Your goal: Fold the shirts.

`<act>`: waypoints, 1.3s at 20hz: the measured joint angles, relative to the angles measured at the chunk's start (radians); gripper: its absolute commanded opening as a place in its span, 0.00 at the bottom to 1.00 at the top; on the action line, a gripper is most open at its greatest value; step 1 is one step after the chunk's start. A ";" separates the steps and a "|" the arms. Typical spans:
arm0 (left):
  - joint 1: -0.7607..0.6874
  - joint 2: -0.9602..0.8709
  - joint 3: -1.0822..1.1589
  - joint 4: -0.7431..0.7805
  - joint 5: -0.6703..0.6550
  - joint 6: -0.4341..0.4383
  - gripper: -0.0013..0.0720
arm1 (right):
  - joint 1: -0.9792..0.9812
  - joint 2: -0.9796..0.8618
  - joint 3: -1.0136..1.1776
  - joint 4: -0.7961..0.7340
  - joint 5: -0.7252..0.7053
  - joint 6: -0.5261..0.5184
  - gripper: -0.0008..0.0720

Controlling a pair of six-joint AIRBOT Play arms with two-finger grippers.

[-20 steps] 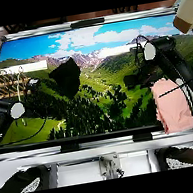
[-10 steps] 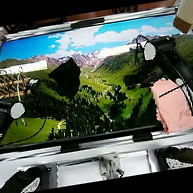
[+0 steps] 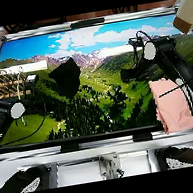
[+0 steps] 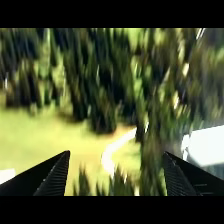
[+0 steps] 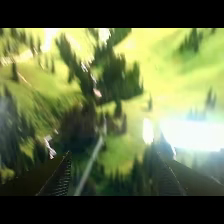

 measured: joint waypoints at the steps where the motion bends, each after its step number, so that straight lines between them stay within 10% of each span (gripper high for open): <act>1: 0.000 0.000 0.000 0.000 0.037 -0.002 0.99 | 0.000 0.000 0.000 0.003 -0.013 0.002 0.88; 10: 0.051 -0.076 0.055 -0.031 0.261 -0.029 0.99 | 0.000 0.000 0.000 0.013 -0.075 0.003 0.88; 20: 0.200 -0.667 0.587 -0.358 0.122 0.089 0.99 | 0.000 0.000 0.000 0.039 -0.066 0.000 0.88; 21: 0.198 -0.705 0.612 -0.394 0.127 0.102 0.91 | 0.000 0.000 0.000 0.040 -0.066 0.000 0.88; 23: 0.193 -0.753 0.642 -0.444 0.144 0.118 0.08 | 0.000 0.000 0.000 0.041 -0.066 0.000 0.88; 26: 0.191 -0.766 0.672 -0.480 0.152 0.131 0.06 | 0.000 0.000 0.000 0.042 -0.065 -0.001 0.88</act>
